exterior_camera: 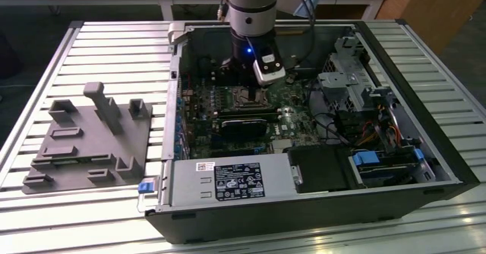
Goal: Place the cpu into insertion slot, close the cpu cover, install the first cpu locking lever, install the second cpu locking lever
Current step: 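Install the second cpu locking lever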
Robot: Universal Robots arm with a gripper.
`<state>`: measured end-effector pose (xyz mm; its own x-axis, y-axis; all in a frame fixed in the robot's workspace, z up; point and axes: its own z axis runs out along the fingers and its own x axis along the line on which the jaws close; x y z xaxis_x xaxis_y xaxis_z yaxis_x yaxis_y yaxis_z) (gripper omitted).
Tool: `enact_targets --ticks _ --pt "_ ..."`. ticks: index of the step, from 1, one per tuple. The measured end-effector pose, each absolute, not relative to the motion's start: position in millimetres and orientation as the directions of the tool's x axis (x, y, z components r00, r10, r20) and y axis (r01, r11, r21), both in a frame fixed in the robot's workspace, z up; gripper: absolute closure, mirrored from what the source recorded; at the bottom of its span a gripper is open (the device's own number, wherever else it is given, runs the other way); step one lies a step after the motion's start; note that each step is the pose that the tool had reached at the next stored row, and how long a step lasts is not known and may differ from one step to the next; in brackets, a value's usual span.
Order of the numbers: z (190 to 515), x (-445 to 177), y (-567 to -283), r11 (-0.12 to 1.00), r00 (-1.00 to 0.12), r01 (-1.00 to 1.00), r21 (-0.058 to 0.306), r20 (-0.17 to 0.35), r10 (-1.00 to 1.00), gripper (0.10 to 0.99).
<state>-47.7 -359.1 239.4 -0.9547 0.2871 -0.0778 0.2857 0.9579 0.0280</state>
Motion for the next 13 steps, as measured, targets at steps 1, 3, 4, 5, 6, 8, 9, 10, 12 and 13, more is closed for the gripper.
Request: enact_targets --ticks 1,3,4,5,6,8,9,10,12,13 --pt "239.1 -48.4 -359.6 0.959 -0.956 0.283 0.029 -0.078 0.284 0.980" --pt "238.2 -50.4 -360.1 0.962 -0.959 0.271 0.030 -0.077 0.272 0.980" --pt "237.7 -51.4 -360.2 0.964 -0.961 0.263 0.030 -0.077 0.265 0.980" --pt "237.2 -52.2 -360.3 0.966 -0.963 0.255 0.030 -0.077 0.257 0.980" --pt "236.7 -53.0 -360.5 0.969 -0.965 0.247 0.030 -0.077 0.249 0.980" --pt "235.5 -54.5 -360.8 0.973 -0.970 0.230 0.030 -0.077 0.232 0.980" --pt "234.9 -55.2 -361.0 0.975 -0.972 0.222 0.030 -0.077 0.224 0.980" --pt "234.2 -56.0 -361.2 0.976 -0.973 0.214 0.030 -0.077 0.216 0.980" --pt "232.8 -57.1 -361.8 0.979 -0.976 0.201 0.030 -0.077 0.202 0.980" --pt "232.0 -57.6 -362.1 0.980 -0.977 0.195 0.030 -0.077 0.197 0.980"
